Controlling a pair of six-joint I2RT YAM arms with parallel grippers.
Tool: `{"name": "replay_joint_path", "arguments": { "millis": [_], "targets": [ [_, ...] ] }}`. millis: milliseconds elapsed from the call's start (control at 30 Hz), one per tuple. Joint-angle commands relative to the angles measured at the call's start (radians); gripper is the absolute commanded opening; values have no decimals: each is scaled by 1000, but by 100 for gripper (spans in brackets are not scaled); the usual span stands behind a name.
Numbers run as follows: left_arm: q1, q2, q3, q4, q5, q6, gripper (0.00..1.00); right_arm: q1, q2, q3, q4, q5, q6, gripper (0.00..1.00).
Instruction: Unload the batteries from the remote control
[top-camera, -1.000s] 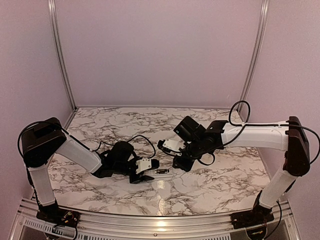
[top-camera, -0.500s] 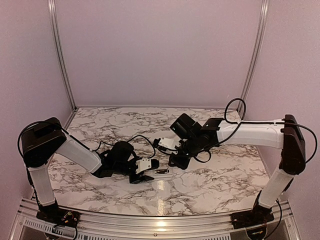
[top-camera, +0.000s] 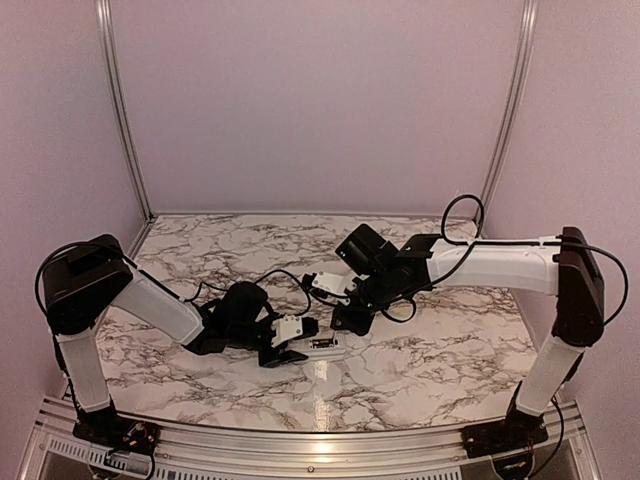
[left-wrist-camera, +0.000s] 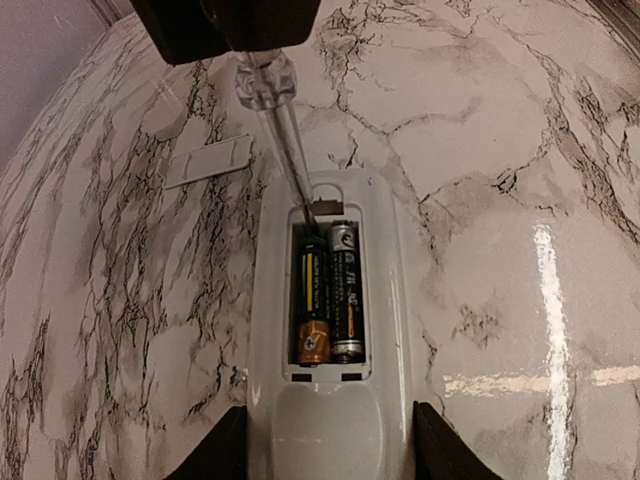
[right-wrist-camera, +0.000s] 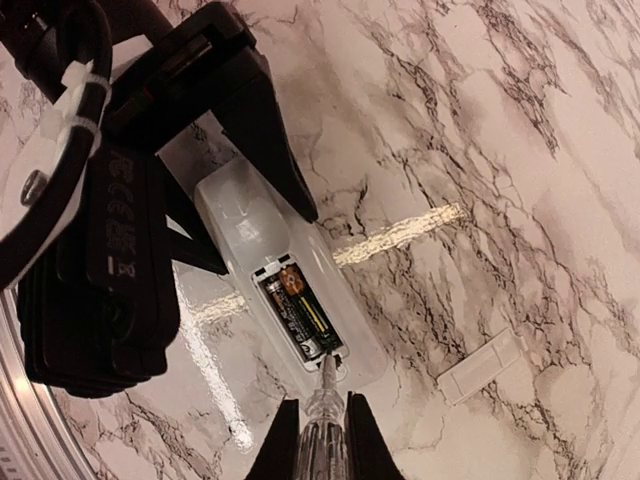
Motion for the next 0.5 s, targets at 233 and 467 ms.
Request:
{"name": "replay_joint_path", "arguments": {
  "millis": [233,467],
  "targets": [
    [-22,-8,-3,23,-5,-2,0,-38,-112,-253,274,44,477,0],
    [-22,-37,-27,80,-45,-29,0,-31,-110,-281,297,92,586,0]
  ]
}}
